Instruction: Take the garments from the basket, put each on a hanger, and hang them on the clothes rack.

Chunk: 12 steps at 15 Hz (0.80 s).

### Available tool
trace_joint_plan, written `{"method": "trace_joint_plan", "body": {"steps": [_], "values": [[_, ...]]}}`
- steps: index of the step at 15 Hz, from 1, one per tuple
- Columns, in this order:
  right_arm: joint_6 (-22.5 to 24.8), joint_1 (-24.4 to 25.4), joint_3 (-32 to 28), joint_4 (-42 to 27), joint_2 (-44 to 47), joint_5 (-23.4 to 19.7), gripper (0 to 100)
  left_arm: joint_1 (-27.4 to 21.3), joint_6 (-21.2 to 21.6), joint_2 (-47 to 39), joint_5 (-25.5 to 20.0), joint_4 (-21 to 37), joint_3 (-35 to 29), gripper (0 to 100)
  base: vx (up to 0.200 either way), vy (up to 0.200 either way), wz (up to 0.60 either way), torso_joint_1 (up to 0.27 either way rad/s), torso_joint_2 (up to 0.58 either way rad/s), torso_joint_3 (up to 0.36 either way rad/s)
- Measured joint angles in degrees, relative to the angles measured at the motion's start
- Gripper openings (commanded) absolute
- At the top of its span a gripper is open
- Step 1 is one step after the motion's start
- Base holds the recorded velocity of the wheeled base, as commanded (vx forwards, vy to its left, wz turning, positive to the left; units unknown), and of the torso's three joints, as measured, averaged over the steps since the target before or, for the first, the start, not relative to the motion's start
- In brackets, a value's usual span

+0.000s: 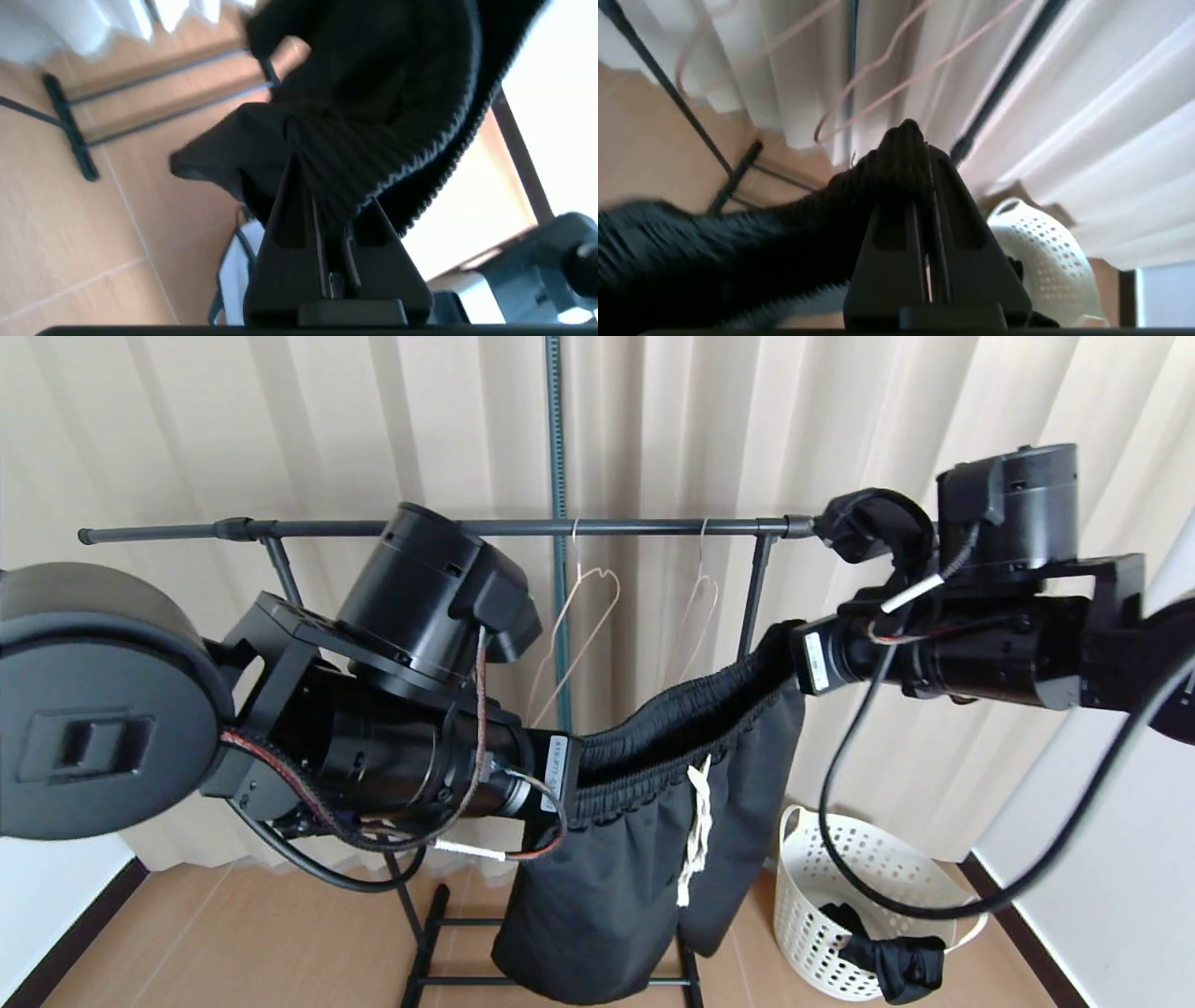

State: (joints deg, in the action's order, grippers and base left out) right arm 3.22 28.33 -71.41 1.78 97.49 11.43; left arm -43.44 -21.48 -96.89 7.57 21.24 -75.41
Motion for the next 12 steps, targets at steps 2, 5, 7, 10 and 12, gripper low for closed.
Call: {"method": "trace_joint_plan", "body": {"steps": [2,5,7,10,12], "values": [[10.3,-1.2,8.4,-0.1,-5.8,-1.7,0,2.5,1.2,0.2,0.0,-0.1,-2.8,0,0.0,0.0,0.0,0.0,0.0,0.0],[17.7,0.6,16.4,-0.3,-12.4,-2.5,0,4.2,3.4,-1.2,-0.2,-0.1,-8.2,0,0.0,0.0,0.0,0.0,0.0,0.0],[17.8,2.3,18.2,-0.2,-14.0,-2.7,0,4.2,4.0,-2.7,-0.2,0.1,-11.5,0,0.0,0.0,0.0,0.0,0.0,0.0],[17.7,2.9,19.1,-0.3,-14.9,-2.7,0,3.4,4.4,-5.1,-0.2,0.1,-14.7,0,0.0,0.0,0.0,0.0,0.0,0.0],[17.8,3.0,19.5,-0.3,-14.9,-2.7,0,3.2,4.6,-6.5,-0.2,0.2,-17.2,0,0.0,0.0,0.0,0.0,0.0,0.0]]}}
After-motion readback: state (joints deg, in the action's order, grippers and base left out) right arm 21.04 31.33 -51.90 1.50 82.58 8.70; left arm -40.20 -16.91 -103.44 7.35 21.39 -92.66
